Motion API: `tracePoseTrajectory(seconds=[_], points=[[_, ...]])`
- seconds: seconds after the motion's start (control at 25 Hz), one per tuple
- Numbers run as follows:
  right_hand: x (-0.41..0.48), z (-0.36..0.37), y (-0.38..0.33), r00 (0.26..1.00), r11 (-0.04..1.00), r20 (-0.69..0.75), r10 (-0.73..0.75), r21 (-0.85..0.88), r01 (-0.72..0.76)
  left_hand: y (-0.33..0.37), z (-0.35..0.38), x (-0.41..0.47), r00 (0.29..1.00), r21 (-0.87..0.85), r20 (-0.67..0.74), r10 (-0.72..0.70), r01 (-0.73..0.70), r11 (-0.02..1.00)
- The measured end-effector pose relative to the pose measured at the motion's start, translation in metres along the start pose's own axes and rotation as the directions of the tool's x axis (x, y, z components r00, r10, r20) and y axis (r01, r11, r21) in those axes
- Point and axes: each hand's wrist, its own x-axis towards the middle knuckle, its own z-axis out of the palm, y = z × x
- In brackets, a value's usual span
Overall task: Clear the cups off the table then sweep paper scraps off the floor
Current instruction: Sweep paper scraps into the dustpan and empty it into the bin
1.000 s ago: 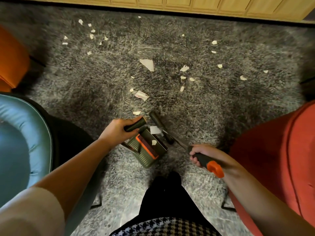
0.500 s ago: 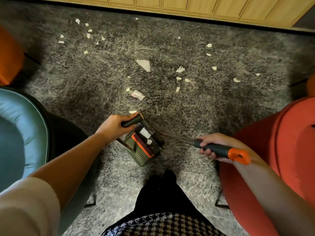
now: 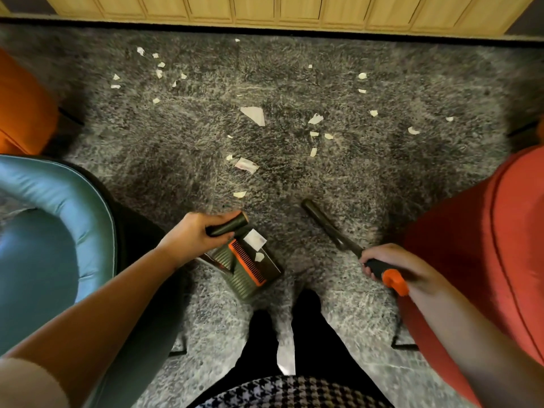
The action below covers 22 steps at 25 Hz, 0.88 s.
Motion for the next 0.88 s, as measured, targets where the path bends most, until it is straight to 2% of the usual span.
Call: tracePoseTrajectory(seconds=[0.16, 0.24, 0.36, 0.56, 0.68, 0.8, 0.88], points=[[0.002, 0.042, 0.037, 1.000, 0.990, 0.015, -0.024, 0.138, 0.022, 0.001, 0.005, -0.015, 0.990, 0.056, 0.130, 0.052, -0.060, 0.997], [-0.002, 0.062, 0.047, 0.998, 0.984, 0.051, -0.021, 0.176, 0.012, -0.003, 0.012, -0.020, 0.987, 0.069, 0.150, 0.058, -0.069, 0.995], [-0.010, 0.087, 0.051, 0.993, 0.988, 0.116, -0.013, 0.153, -0.005, -0.011, 0.017, -0.023, 0.995, 0.029, 0.089, 0.054, -0.057, 0.998], [-0.028, 0.107, 0.046, 0.949, 0.978, 0.304, 0.089, 0.156, -0.142, -0.018, 0.015, -0.017, 0.996, 0.004, 0.084, -0.003, 0.003, 1.000], [-0.039, 0.093, 0.039, 0.945, 0.977, 0.308, 0.108, 0.142, -0.158, -0.020, 0.016, -0.018, 0.997, 0.016, 0.070, 0.008, -0.010, 1.000], [-0.053, 0.072, 0.028, 0.946, 0.939, 0.303, 0.117, 0.275, -0.205, -0.023, 0.012, -0.018, 0.997, 0.056, 0.072, -0.030, 0.026, 0.998], [-0.057, 0.066, 0.020, 0.955, 0.934, 0.279, 0.102, 0.303, -0.188, -0.027, 0.008, -0.020, 0.999, 0.047, 0.037, -0.038, 0.037, 0.998]])
